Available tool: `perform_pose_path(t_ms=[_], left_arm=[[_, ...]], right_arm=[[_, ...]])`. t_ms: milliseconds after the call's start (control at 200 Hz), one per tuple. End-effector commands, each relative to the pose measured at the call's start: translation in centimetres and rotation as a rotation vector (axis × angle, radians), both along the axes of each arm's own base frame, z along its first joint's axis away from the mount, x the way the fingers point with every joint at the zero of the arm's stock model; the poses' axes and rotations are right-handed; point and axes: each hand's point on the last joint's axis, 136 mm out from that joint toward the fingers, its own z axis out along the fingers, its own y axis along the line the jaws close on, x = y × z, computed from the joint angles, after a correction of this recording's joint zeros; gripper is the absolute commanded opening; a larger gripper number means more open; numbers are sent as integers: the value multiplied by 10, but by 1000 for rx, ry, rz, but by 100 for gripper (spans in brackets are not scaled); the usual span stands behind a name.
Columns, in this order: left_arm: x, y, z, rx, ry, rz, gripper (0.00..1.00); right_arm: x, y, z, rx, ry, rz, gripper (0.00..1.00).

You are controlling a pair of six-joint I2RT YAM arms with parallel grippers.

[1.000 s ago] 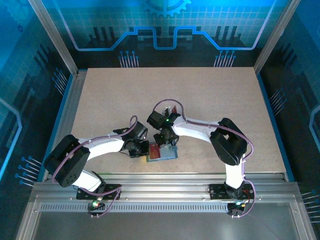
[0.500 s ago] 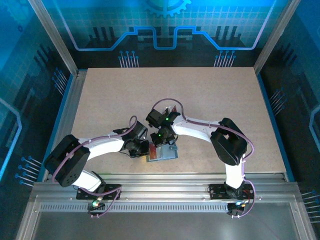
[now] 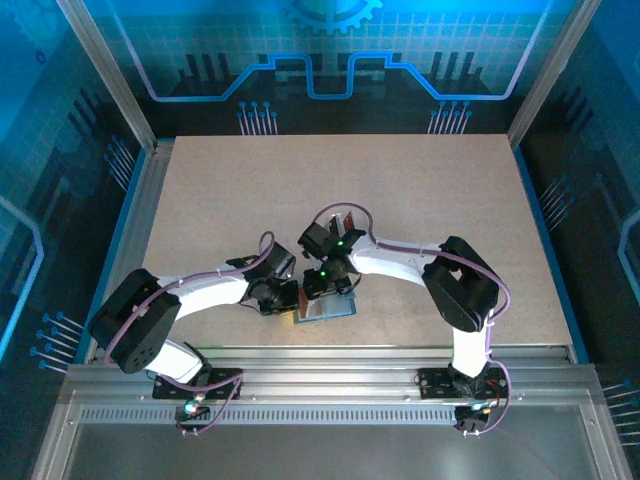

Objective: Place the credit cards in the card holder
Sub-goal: Flip over the card slot in the card holder.

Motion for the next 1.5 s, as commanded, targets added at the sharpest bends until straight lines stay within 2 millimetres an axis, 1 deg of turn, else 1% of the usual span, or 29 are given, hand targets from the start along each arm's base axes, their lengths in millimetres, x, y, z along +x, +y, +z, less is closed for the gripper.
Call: perform_pose_path(t_ms=[0, 105, 205, 310, 480, 585, 690, 900, 1131, 1226, 1316, 1411, 1491], left_arm=[[-24, 6, -43, 60, 78, -26, 9], [-24, 5, -43, 53, 79, -25, 9], [-23, 2, -39, 33, 78, -24, 9], [-22, -3, -29, -4, 65, -21, 10], [-18, -6, -7, -65, 37, -8, 12], [-16, 1, 6, -64, 10, 6, 14], [-16, 13, 20, -29, -24, 15, 17], [-22, 37, 41, 13, -66, 40, 21], [-24, 47, 63, -15, -114, 65, 30], [-22, 48, 69, -20, -124, 71, 35], [-21, 48, 75, -38, -136, 75, 39], [-20, 47, 82, -55, -157, 79, 44], [-18, 45, 89, -73, -172, 71, 50]], right_arm=[[-8, 0, 15, 16, -28, -1, 38], [-16, 10, 16, 73, -2, 16, 39], [-18, 21, 17, 128, 17, 23, 39], [-15, 30, 19, 156, 23, 23, 40], [-2, 42, 24, 190, 8, 11, 41], [3, 50, 22, 196, 15, 13, 42], [6, 58, 20, 211, 18, 14, 42], [11, 69, 17, 219, 24, 10, 42], [14, 88, 20, 247, 36, 43, 43], [18, 93, 28, 254, 27, 66, 43], [25, 94, 45, 253, -11, 87, 43], [37, 87, 60, 247, -40, 81, 43], [50, 72, 67, 217, -70, 52, 43]])
